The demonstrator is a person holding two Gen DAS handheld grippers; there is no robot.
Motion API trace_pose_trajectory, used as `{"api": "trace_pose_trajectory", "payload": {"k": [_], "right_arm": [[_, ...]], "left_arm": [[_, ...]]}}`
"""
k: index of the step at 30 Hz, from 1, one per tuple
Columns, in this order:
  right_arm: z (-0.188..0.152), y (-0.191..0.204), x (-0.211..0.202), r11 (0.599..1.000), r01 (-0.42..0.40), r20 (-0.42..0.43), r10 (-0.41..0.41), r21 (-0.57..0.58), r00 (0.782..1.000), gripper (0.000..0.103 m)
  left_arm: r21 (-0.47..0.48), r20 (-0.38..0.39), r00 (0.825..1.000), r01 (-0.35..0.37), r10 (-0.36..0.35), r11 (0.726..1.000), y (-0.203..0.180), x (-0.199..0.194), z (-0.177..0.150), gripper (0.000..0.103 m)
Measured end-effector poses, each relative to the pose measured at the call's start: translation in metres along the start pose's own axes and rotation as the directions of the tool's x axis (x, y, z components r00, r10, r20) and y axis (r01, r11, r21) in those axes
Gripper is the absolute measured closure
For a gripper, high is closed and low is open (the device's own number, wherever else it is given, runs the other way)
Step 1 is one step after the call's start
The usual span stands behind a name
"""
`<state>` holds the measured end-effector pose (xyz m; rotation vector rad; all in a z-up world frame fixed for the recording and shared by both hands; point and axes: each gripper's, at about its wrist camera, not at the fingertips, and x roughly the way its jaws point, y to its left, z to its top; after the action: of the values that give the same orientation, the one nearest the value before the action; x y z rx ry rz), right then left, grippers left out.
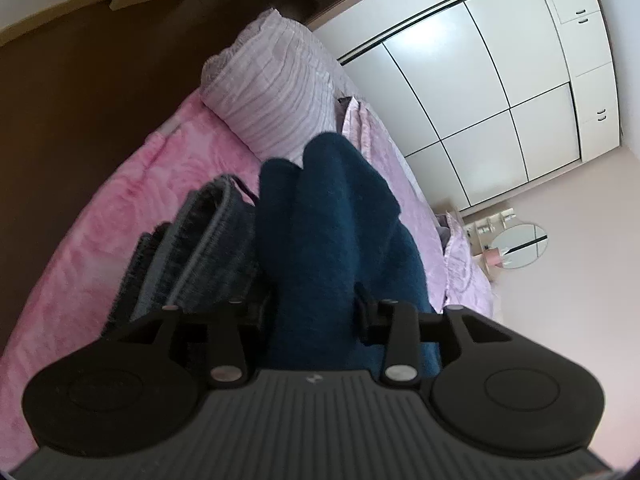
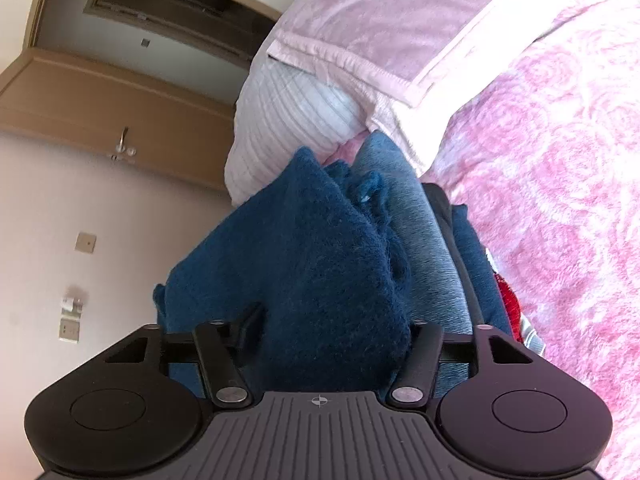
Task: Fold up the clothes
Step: 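Lower the teal sweater onto the folded jeans with both grippers and open them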
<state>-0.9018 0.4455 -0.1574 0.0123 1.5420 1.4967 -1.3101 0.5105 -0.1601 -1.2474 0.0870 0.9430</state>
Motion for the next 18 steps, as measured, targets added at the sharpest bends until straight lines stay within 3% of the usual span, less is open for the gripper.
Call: {"api": "trace_pose_trajectory", "payload": {"k": [4, 6, 9, 11, 16, 18], "right_arm": [[-0.005, 0.012, -0.02, 0.994, 0.075, 0.071, -0.07, -0.078, 0.995, 0.038], [-0.013, 0.025, -0.04, 0.978, 0.14, 0.156, -0.116, -0.155, 0.981, 0.038], [-0.034, 0.043, -0.074, 0.934, 0.269, 0.321, -0.187, -0.234, 0.929, 0.038], [-0.053, 0.054, -0.092, 0.908, 0.304, 0.382, -0.182, -0.289, 0.906, 0.038], [-0.107, 0.069, -0.086, 0.847, 0.32, 0.342, -0.177, -0.425, 0.923, 0.039], [-0.123, 0.07, -0.062, 0.839, 0.306, 0.296, -0.183, -0.45, 0.937, 0.038]], "left_arm": [[0.072, 0.062, 0.995, -0.082, 0.078, 0.994, -0.013, -0.025, 0.005, 0.068], [0.144, 0.093, 0.989, -0.13, 0.117, 0.981, -0.032, -0.04, 0.0, 0.07], [0.259, 0.143, 0.975, -0.203, 0.17, 0.944, -0.063, -0.064, -0.01, 0.071], [0.35, 0.123, 0.981, -0.182, 0.148, 0.919, -0.087, -0.066, -0.023, 0.072], [0.545, 0.039, 0.992, -0.124, 0.123, 0.829, -0.13, -0.045, -0.063, 0.073], [0.596, 0.043, 0.981, -0.176, 0.187, 0.784, -0.127, -0.031, -0.078, 0.074]]}}
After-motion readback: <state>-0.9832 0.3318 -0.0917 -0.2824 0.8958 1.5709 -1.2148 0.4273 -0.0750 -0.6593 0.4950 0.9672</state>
